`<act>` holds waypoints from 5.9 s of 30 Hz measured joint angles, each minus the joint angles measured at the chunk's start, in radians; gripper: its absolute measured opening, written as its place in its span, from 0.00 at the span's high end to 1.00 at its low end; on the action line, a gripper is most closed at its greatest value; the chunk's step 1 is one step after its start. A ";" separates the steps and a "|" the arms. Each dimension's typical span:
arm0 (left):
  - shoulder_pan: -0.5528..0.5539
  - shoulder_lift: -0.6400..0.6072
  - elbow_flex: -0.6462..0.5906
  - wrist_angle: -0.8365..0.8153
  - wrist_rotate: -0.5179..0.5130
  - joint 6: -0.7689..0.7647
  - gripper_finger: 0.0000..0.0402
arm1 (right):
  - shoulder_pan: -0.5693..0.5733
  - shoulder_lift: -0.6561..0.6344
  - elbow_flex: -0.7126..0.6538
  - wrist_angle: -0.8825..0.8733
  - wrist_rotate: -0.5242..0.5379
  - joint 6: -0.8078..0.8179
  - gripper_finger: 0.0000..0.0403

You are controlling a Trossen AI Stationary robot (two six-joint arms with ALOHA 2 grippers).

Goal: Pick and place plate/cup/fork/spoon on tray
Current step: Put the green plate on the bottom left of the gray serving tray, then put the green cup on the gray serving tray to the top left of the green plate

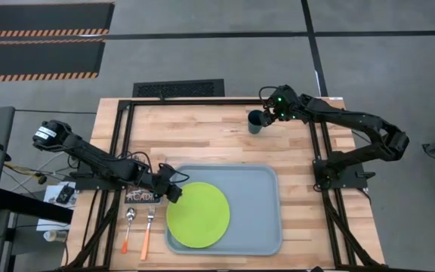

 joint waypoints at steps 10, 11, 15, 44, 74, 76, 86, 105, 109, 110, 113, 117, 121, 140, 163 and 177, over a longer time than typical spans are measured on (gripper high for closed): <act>0.000 0.000 0.000 0.054 0.085 -0.002 0.65 | 0.000 0.000 0.000 0.000 0.000 0.000 0.30; 0.000 0.000 0.000 0.051 0.084 -0.002 0.65 | 0.000 0.000 0.000 0.000 0.000 0.000 0.30; 0.000 0.000 0.000 0.043 0.075 -0.002 0.65 | 0.000 0.000 0.000 0.000 0.000 0.000 0.30; 0.266 -0.263 0.002 0.172 0.009 0.226 0.65 | 0.000 0.000 0.000 0.010 0.000 0.000 0.30; 0.814 0.521 0.747 0.250 0.298 0.719 0.65 | -0.008 0.000 -0.003 0.008 0.049 0.053 0.30; 0.812 0.588 0.808 0.251 0.315 0.726 0.65 | -0.003 0.000 -0.003 0.006 0.046 0.053 0.30; 0.778 0.831 1.064 0.219 0.277 0.683 0.65 | 0.006 0.000 -0.003 -0.015 0.055 0.053 0.30; 0.731 0.980 1.316 -0.089 0.120 0.762 0.65 | 0.004 0.000 -0.064 -0.044 0.086 0.045 0.30; 0.730 0.980 1.316 -0.091 0.130 0.766 0.65 | 0.004 0.000 -0.079 -0.039 0.098 0.045 0.30; 0.730 0.980 1.316 -0.089 0.130 0.766 0.65 | 0.004 0.000 -0.080 -0.036 0.111 0.045 0.30; 0.732 0.980 1.316 -0.095 0.129 0.766 0.65 | 0.004 0.000 -0.089 -0.037 0.144 0.046 0.30; 0.734 0.994 1.316 -0.111 0.128 0.765 0.65 | 0.004 0.000 -0.090 -0.037 0.176 0.052 0.30; 0.734 1.013 1.317 -0.112 0.139 0.764 0.65 | 0.004 0.000 -0.090 -0.037 0.183 0.052 0.30; 0.752 1.023 1.316 -0.121 0.191 0.762 0.99 | -0.002 0.000 -0.090 -0.041 0.185 0.042 0.30; 0.715 0.563 1.264 -0.841 0.083 1.133 1.00 | -0.002 0.000 -0.089 -0.066 0.182 0.045 0.30; 0.694 0.028 0.960 -0.973 0.029 0.941 1.00 | 0.002 0.000 -0.089 -0.096 0.152 0.127 0.30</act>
